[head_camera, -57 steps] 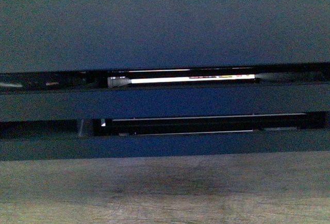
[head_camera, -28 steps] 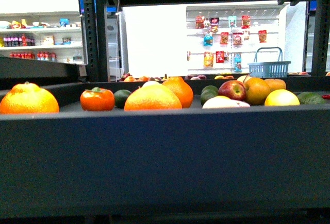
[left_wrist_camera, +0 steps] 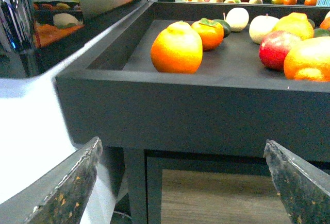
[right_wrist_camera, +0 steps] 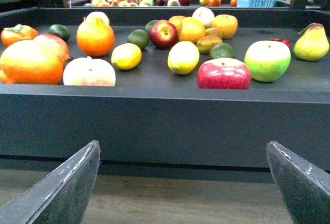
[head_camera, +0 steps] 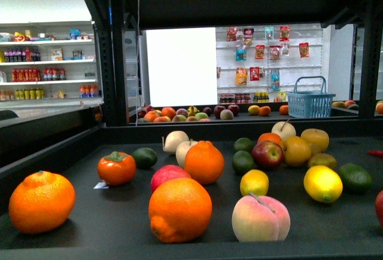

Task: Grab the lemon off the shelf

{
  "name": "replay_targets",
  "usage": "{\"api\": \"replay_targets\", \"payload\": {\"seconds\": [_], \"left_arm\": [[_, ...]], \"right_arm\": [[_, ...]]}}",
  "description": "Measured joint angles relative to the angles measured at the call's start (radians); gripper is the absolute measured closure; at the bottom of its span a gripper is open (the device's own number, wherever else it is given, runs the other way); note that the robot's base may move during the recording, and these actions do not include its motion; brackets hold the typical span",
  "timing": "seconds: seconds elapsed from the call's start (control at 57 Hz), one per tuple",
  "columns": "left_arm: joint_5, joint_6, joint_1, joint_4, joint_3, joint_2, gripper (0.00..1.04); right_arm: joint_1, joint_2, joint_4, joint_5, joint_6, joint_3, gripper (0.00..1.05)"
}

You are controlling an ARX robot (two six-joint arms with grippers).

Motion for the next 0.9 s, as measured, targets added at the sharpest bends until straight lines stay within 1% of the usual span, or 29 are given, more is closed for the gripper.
{"api": "replay_targets", "payload": {"seconds": [0.895], "left_arm": [[0.0, 0.0, 0.0, 0.0, 0.0, 0.0, 0.08]], "right_arm": [[0.0, 0.0, 0.0, 0.0, 0.0, 0.0, 0.07]]}}
